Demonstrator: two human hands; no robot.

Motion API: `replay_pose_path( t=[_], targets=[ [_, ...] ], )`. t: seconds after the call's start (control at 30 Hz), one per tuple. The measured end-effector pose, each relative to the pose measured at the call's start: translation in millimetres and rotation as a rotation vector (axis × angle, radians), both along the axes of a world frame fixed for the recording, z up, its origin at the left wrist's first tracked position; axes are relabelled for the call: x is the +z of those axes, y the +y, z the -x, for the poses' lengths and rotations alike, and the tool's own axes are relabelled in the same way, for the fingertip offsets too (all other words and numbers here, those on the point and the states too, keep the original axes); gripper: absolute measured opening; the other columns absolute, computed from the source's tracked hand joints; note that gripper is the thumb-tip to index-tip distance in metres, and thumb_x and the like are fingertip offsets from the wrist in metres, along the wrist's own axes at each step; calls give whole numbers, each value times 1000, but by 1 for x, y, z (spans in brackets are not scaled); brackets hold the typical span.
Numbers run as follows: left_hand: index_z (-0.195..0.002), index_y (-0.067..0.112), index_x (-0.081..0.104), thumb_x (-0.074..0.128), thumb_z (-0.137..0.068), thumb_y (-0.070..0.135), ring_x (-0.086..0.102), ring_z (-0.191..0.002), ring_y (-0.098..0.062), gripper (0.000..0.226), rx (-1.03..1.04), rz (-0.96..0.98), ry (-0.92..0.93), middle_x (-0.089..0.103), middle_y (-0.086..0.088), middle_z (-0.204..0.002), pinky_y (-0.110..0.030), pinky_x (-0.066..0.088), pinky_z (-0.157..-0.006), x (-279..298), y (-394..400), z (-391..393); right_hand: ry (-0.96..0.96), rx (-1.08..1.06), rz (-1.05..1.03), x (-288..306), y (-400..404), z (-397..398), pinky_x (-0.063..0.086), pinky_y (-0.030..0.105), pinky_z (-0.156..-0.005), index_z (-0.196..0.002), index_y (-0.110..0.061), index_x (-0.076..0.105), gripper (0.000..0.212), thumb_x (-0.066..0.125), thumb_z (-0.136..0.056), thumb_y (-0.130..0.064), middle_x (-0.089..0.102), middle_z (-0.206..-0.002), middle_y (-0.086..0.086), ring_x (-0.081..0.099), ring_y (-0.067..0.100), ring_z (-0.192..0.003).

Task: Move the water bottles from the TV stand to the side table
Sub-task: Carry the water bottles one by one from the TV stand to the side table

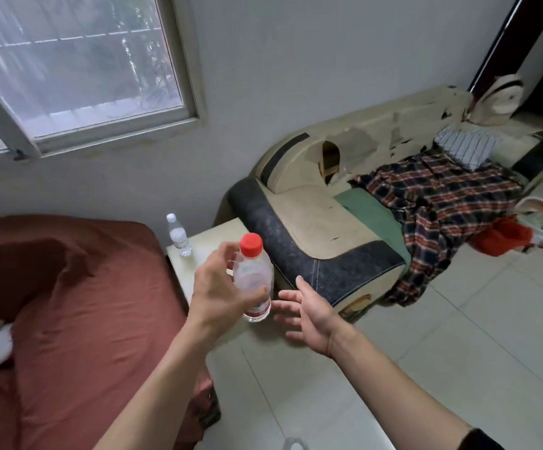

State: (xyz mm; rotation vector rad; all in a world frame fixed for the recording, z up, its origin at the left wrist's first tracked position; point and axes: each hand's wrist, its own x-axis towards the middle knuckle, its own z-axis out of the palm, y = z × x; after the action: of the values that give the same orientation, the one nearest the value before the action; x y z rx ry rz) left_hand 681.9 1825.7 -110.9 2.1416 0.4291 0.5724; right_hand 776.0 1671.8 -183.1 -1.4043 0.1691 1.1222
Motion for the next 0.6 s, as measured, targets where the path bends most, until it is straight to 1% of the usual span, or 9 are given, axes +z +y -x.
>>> replay_pose_path(
  t=[0.1, 0.2, 0.33, 0.37, 0.4, 0.47, 0.5, 0.53, 0.6],
  targets=[
    [-114, 25, 60, 84, -53, 30, 65, -92, -7, 66, 16, -10, -16, 67, 11, -102, -31, 58, -74, 6, 5, -33, 3, 22, 0, 0, 7, -40, 29, 51, -111, -123, -22, 56, 61, 26, -95, -67, 66, -126, 1, 49, 30, -128],
    [-117, 25, 60, 84, -54, 30, 65, -95, -8, 68, 21, 3, -14, 66, 12, -104, -34, 58, -76, 5, 14, -61, 3, 38, -1, -1, 17, -71, 29, 51, -111, -127, -21, 55, 63, 27, -95, -67, 66, -126, 1, 50, 30, -127],
    [-113, 28, 59, 83, -54, 29, 65, -94, -8, 64, 21, 22, -15, 66, 14, -102, -37, 58, -75, -4, 35, -100, 6, 59, 14, -10, 37, -108, 30, 49, -108, -124, -23, 55, 61, 25, -95, -67, 65, -126, 0, 52, 29, -124],
    [-111, 30, 58, 83, -54, 30, 64, -94, -8, 62, 15, 25, -9, 66, 14, -101, -36, 58, -76, -6, 42, -111, 7, 58, 25, -13, 43, -118, 32, 47, -105, -124, -23, 56, 61, 25, -95, -67, 65, -126, 0, 51, 28, -123],
    [-110, 32, 57, 82, -54, 31, 64, -94, -7, 61, 7, 26, -4, 66, 14, -100, -36, 58, -76, -9, 49, -122, 9, 49, 34, -15, 49, -127, 36, 44, -98, -123, -22, 56, 62, 26, -95, -68, 65, -125, 0, 52, 27, -120],
    [-108, 34, 55, 83, -54, 31, 64, -93, -7, 60, -6, 34, -7, 66, 14, -99, -36, 58, -76, -15, 65, -144, -5, 29, 55, -13, 63, -146, 37, 38, -84, -121, -22, 58, 61, 27, -95, -67, 67, -123, 0, 55, 23, -106],
    [-108, 35, 55, 84, -55, 31, 64, -93, -6, 61, -11, 44, -12, 66, 14, -99, -36, 59, -77, -18, 75, -155, -17, 19, 65, -12, 71, -156, 37, 38, -85, -121, -21, 58, 60, 27, -96, -66, 67, -122, 0, 56, 22, -101],
    [-108, 36, 54, 85, -55, 30, 64, -93, -5, 61, -15, 54, -18, 66, 15, -99, -34, 59, -77, -20, 86, -166, -26, 10, 72, -10, 80, -167, 37, 40, -90, -123, -21, 57, 60, 26, -96, -65, 66, -123, 1, 58, 23, -101],
    [-108, 36, 53, 87, -58, 27, 63, -93, -1, 62, -18, 65, -36, 65, 16, -98, -30, 58, -75, -22, 106, -186, -40, 16, 89, -6, 98, -186, 36, 44, -100, -128, -20, 54, 60, 26, -97, -63, 64, -126, 3, 58, 25, -113]
  ],
)
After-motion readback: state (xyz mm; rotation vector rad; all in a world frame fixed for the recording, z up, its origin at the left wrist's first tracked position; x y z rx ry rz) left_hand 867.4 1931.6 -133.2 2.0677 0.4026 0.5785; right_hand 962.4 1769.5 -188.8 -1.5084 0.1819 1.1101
